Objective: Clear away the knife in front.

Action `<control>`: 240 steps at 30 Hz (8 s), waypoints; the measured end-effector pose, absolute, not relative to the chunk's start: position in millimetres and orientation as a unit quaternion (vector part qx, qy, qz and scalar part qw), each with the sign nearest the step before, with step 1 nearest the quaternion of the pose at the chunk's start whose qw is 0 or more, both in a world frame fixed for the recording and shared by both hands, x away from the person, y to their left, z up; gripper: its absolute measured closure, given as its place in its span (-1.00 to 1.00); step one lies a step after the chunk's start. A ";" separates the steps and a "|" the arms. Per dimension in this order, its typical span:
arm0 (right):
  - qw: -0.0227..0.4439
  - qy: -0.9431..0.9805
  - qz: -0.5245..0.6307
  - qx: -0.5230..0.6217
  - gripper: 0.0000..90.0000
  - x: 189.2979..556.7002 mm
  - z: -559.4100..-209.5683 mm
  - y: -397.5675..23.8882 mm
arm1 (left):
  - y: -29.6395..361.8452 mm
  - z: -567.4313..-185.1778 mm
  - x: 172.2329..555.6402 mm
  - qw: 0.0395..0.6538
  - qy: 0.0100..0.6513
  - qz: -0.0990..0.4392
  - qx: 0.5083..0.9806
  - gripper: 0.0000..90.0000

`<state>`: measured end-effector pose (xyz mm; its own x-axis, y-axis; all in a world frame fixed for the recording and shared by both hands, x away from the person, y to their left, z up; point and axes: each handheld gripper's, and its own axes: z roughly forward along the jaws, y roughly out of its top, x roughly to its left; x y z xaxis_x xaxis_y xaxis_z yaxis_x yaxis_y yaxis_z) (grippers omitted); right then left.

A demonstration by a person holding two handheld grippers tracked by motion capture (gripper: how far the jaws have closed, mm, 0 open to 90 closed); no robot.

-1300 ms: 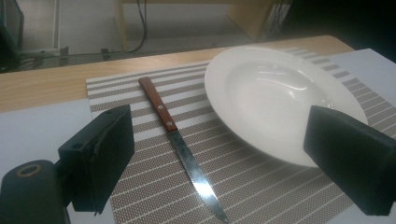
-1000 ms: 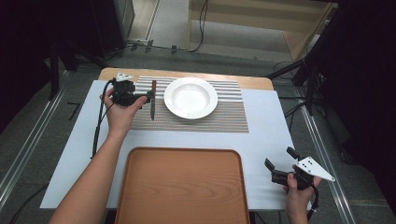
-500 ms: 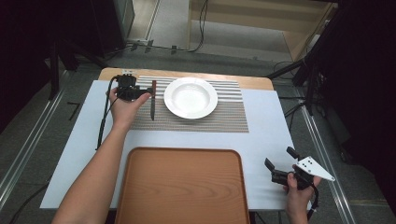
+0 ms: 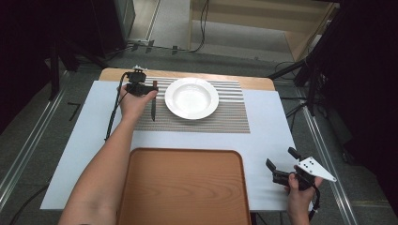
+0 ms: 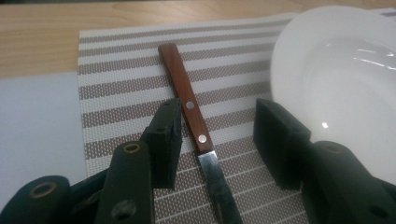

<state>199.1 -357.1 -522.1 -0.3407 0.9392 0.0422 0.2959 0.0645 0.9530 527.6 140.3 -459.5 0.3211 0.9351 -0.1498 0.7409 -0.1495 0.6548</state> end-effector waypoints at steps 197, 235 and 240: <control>0.332 0.662 0.483 0.467 -1.00 200.2 -522.7 -353.8 | 156.6 -425.3 295.4 0.373 0.433 0.102 0.814 0.70; 0.334 0.664 0.479 0.466 -1.00 200.3 -522.9 -352.5 | 162.8 -465.1 241.0 0.376 0.454 0.058 0.806 0.70; 0.335 0.665 0.479 0.465 -1.00 200.3 -522.9 -352.4 | 164.5 -471.3 236.7 0.375 0.459 0.052 0.803 0.70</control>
<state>200.3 -352.4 -522.9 -0.3438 0.9390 -0.0002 0.2984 0.1095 0.9481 236.7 164.5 -471.3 0.5727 0.7773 -0.2605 0.6985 -0.2963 0.6514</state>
